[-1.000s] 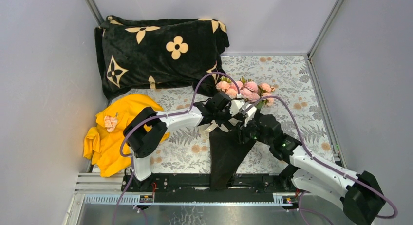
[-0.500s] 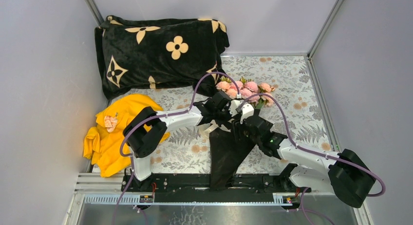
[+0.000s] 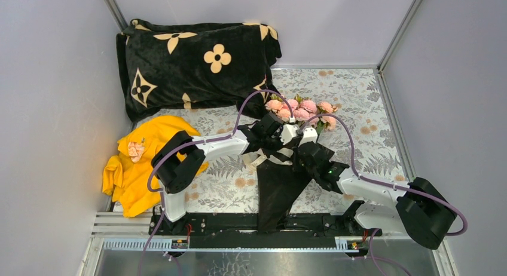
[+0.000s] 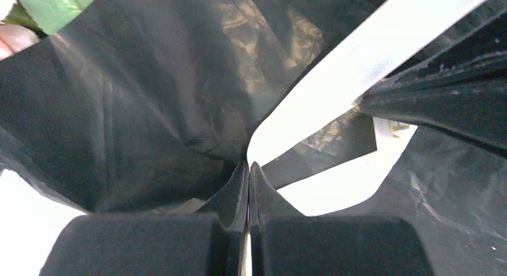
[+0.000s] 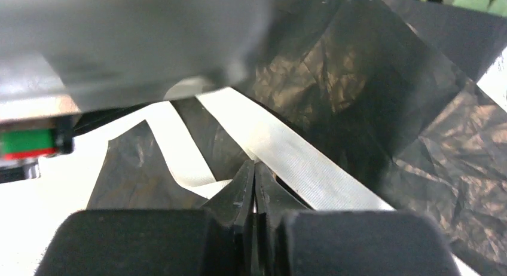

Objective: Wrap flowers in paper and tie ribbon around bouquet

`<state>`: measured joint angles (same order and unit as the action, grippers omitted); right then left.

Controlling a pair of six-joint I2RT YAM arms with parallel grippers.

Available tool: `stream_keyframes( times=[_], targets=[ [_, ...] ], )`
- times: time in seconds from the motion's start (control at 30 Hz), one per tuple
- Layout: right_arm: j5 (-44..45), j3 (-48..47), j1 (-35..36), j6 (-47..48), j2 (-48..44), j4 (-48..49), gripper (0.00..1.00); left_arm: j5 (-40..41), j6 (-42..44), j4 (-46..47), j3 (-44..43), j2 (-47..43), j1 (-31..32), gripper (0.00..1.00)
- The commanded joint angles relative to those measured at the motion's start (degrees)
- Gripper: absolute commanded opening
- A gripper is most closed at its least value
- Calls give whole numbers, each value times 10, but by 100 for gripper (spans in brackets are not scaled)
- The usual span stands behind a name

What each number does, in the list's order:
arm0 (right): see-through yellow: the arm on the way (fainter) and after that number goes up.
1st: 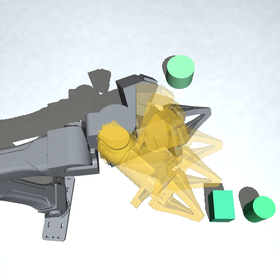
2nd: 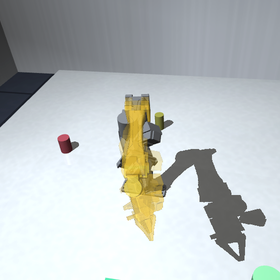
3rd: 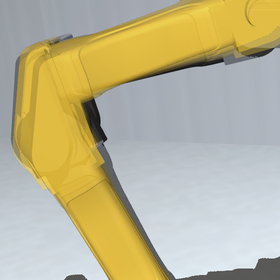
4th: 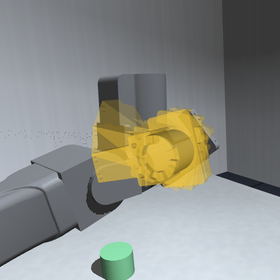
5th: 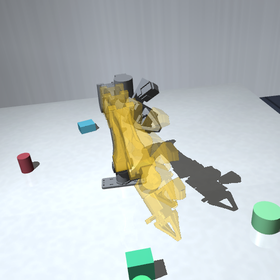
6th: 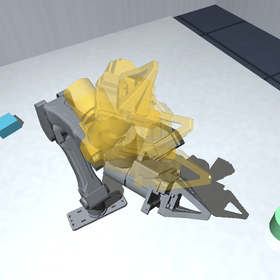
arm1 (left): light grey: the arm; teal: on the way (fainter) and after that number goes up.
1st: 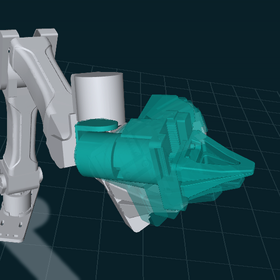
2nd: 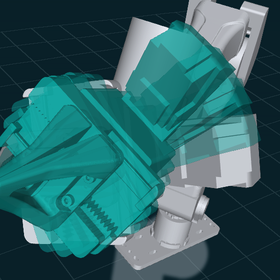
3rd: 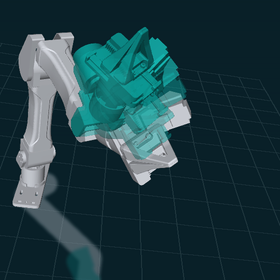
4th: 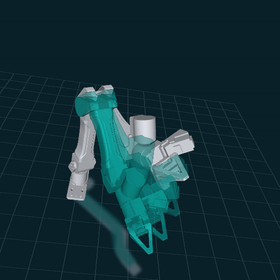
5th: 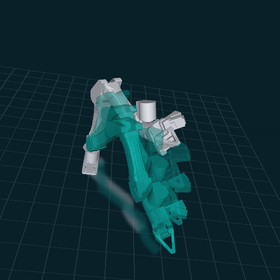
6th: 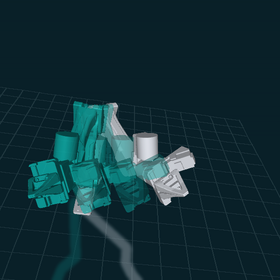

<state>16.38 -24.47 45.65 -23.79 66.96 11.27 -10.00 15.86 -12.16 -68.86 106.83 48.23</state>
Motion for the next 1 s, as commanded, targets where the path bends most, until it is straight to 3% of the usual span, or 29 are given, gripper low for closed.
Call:
stream_keyframes(
  times=[0.0, 0.1, 0.23, 0.37, 0.63, 0.73, 0.83, 0.97],
  targets=[
    [63, -2, 3, -70, -13, -74, 5, -19, -15, 16, -9, -8, -2, 0],
    [76, -3, 2, -122, -27, -102, 7, -21, -20, 15, -7, -9, -2, 0],
    [70, -45, 3, -203, -26, -205, 29, -26, -32, 19, -3, -11, -2, 0],
    [68, -37, 3, -264, -44, -205, 47, -45, -42, 21, 2, -13, -2, 0],
    [44, -67, 3, -257, 27, -158, 55, -54, -47, 23, 5, -13, -2, 0],
    [47, -68, 2, -256, 53, -151, 48, -51, -47, 22, 6, -16, -2, 0],
    [46, -55, 2, -258, 64, -137, 18, -50, -44, 21, 7, -22, -2, 0],
    [48, -43, 2, -259, 59, -137, 0, -50, -24, -27, -20, -25, -2, 0]
  ],
)
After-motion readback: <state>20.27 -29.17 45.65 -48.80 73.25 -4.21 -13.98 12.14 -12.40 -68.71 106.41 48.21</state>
